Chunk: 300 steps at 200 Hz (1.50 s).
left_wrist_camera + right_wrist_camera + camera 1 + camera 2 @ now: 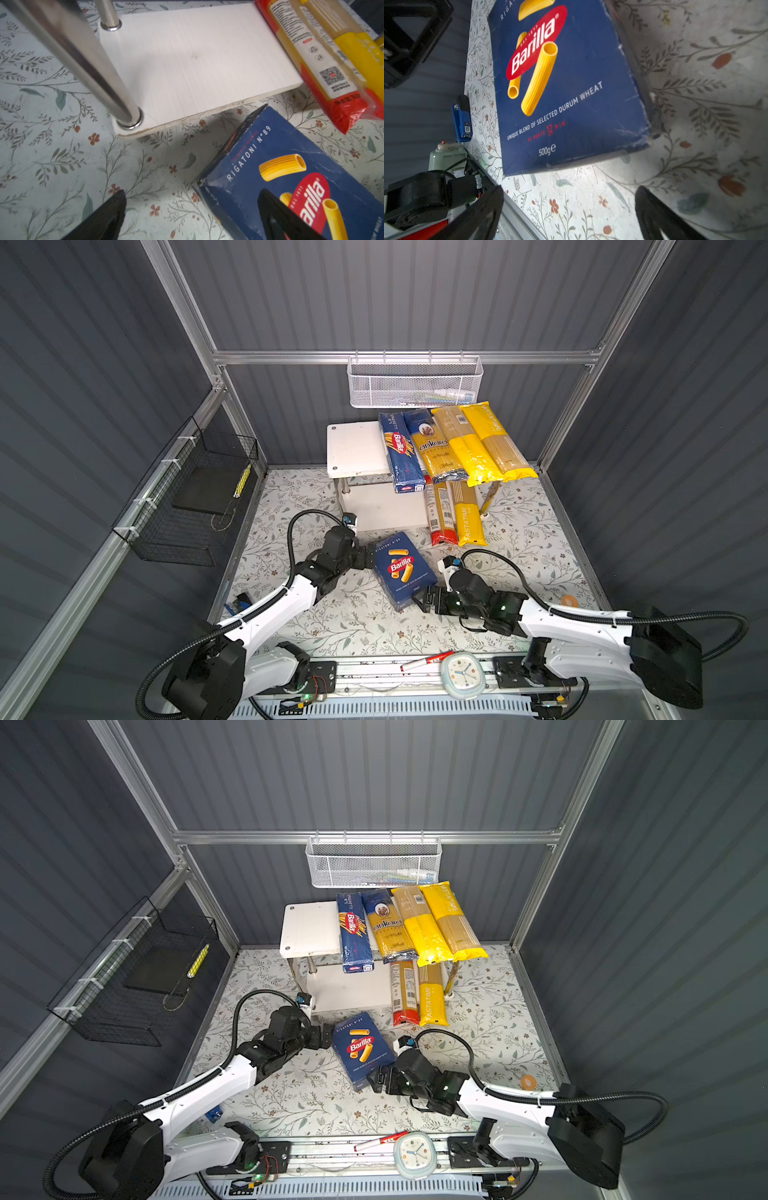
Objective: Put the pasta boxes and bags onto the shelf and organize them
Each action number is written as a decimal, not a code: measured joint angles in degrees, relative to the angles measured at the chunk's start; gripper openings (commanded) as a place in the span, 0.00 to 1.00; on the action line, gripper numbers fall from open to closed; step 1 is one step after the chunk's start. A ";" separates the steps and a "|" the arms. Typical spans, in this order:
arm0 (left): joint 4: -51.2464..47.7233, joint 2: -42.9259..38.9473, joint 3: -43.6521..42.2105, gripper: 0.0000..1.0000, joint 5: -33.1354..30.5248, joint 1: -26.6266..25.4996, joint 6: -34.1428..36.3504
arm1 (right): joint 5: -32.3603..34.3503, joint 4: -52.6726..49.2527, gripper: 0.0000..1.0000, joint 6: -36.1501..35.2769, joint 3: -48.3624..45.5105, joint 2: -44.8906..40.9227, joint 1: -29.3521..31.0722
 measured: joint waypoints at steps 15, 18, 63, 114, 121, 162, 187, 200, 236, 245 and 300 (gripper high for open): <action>3.08 1.86 0.00 1.00 2.49 2.01 0.63 | 0.79 0.94 0.99 0.52 0.00 0.37 -0.09; 3.63 2.36 0.00 1.00 2.99 2.34 0.74 | 0.96 1.07 0.99 0.70 0.00 0.37 -0.13; 8.87 10.27 0.02 1.00 9.44 4.61 2.01 | 2.38 3.61 0.99 2.16 -0.04 0.28 -2.19; 11.61 15.52 2.19 1.00 15.39 7.45 2.99 | 2.38 5.05 0.99 2.23 -0.04 0.28 -3.30; 12.02 15.87 2.36 1.00 15.98 7.63 2.99 | 2.38 5.18 0.99 2.23 -0.04 0.28 -3.32; 12.59 17.59 2.73 1.00 17.68 8.07 4.66 | 2.49 4.74 0.99 2.16 -0.04 -0.22 -3.61; 12.70 18.01 2.73 1.00 18.38 8.07 4.98 | 3.04 4.63 0.99 2.14 -0.04 -0.66 -3.61; 13.11 18.12 2.71 0.99 20.11 8.07 4.90 | 3.06 4.63 0.99 2.12 -0.02 -0.68 -3.63; 16.15 19.37 2.60 1.00 27.65 8.11 3.85 | 2.89 4.26 0.99 1.66 0.79 -0.33 -3.63; 16.76 19.65 2.38 1.00 29.68 8.11 3.34 | 2.82 4.26 0.99 1.62 1.07 -0.09 -3.63; 14.73 17.86 0.02 1.00 36.83 8.11 2.67 | 2.78 3.45 0.99 1.44 1.73 0.66 -3.96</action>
